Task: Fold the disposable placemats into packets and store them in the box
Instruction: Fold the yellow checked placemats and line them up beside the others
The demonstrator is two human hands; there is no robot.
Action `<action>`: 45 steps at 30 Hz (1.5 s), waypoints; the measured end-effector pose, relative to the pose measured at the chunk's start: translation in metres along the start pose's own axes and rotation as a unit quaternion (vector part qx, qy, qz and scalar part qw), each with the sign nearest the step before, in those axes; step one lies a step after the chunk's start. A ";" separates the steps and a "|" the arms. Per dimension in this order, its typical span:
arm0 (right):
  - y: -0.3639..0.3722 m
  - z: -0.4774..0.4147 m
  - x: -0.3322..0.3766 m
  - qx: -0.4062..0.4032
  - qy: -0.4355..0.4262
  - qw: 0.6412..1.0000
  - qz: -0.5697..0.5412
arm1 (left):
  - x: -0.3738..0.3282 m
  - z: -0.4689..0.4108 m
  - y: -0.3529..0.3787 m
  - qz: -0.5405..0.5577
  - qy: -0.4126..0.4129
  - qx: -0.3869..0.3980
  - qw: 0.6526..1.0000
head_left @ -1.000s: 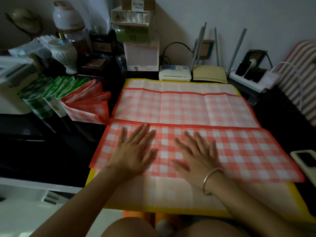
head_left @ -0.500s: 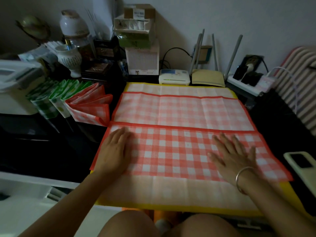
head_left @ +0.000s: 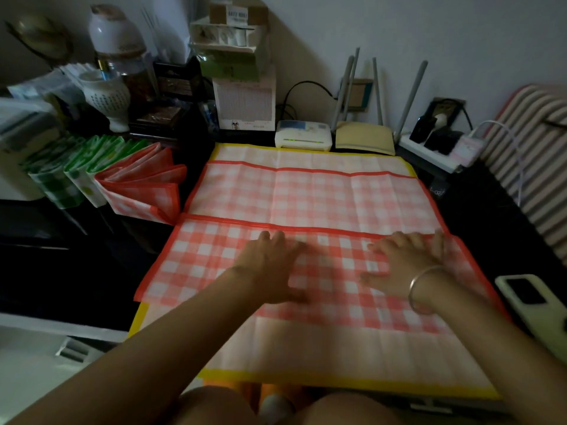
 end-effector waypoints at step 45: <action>-0.036 0.092 0.051 -0.243 -0.223 0.922 -0.202 | -0.032 0.071 -0.046 0.162 0.017 -0.093 0.982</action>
Point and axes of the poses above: each hand's wrist, its own z-axis away from the middle knuckle, its own y-axis out of the palm, x = y × z, the point moved 9 cm from there along -z, towards the middle knuckle, and after that the axes turned 7 degrees about y, right-handed, at the moved point
